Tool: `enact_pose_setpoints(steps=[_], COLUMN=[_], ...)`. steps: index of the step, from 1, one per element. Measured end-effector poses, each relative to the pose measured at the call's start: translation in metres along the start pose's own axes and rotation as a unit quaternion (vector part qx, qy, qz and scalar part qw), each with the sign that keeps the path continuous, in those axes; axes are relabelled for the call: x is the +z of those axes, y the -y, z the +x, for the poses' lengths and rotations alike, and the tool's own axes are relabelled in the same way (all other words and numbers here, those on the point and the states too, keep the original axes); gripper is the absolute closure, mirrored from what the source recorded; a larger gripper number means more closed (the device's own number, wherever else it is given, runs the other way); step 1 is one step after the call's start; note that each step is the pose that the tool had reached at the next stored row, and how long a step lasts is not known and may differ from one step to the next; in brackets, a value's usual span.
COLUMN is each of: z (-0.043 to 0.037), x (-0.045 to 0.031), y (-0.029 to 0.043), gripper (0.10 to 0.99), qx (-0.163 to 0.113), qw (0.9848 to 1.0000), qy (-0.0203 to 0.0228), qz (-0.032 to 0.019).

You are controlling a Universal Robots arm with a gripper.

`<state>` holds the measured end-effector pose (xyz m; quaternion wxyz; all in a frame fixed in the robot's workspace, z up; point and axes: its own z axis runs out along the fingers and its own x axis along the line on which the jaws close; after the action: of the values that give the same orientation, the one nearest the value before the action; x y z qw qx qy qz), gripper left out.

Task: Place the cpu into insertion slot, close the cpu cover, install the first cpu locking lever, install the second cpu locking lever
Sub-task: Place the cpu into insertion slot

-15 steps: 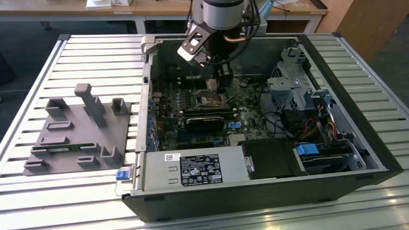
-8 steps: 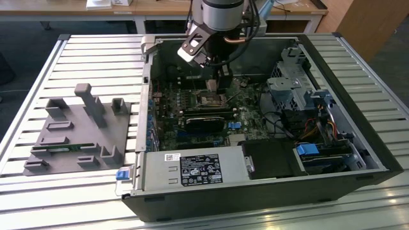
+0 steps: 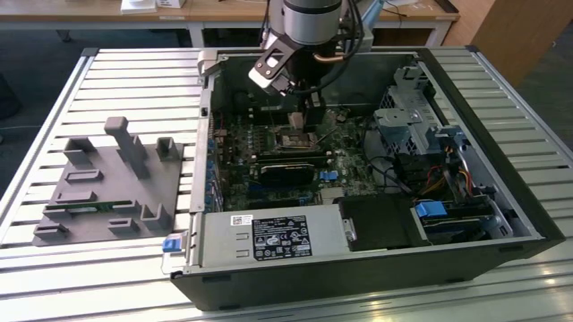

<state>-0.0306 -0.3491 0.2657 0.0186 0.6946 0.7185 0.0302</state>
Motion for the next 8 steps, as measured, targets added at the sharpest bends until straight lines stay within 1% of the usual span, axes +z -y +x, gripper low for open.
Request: enact_pose_setpoints(steps=[8], z=[0.0], x=[0.0023], y=[0.0001], gripper=[0.549], qx=[0.0], qw=[1.0], qy=[-0.0001], qz=[0.0004])
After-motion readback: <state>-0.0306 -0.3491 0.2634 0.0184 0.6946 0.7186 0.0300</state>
